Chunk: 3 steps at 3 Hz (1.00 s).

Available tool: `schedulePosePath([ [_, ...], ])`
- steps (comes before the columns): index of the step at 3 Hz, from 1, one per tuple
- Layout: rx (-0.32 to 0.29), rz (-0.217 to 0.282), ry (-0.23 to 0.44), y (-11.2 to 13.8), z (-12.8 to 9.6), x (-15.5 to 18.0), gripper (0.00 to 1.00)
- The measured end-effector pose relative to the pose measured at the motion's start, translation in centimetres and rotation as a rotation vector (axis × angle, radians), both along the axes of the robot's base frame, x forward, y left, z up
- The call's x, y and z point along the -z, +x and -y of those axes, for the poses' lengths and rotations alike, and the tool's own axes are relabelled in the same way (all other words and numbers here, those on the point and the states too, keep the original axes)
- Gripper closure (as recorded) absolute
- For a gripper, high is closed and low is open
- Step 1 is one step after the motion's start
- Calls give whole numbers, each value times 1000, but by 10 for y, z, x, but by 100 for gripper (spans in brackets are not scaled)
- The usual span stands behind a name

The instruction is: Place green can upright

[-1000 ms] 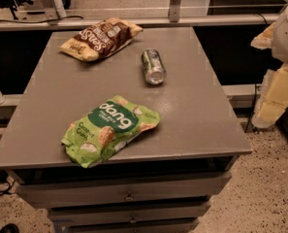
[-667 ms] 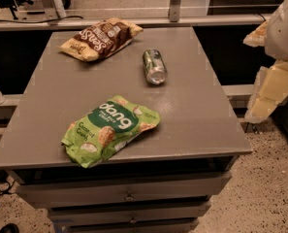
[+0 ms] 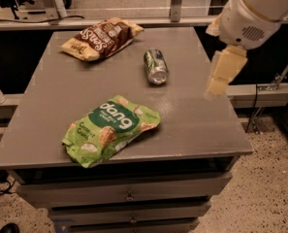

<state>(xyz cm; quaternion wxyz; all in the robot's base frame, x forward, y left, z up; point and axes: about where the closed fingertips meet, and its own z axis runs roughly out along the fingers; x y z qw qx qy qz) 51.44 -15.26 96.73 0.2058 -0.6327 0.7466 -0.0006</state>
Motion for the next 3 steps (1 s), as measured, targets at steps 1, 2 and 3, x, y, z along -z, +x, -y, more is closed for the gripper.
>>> schedulePosePath([
  [1,84,1,15,37,-16,5,0],
  [2,245,-5,35,74,-17,12,0],
  [3,337,-28,66,76,-18,13,0],
])
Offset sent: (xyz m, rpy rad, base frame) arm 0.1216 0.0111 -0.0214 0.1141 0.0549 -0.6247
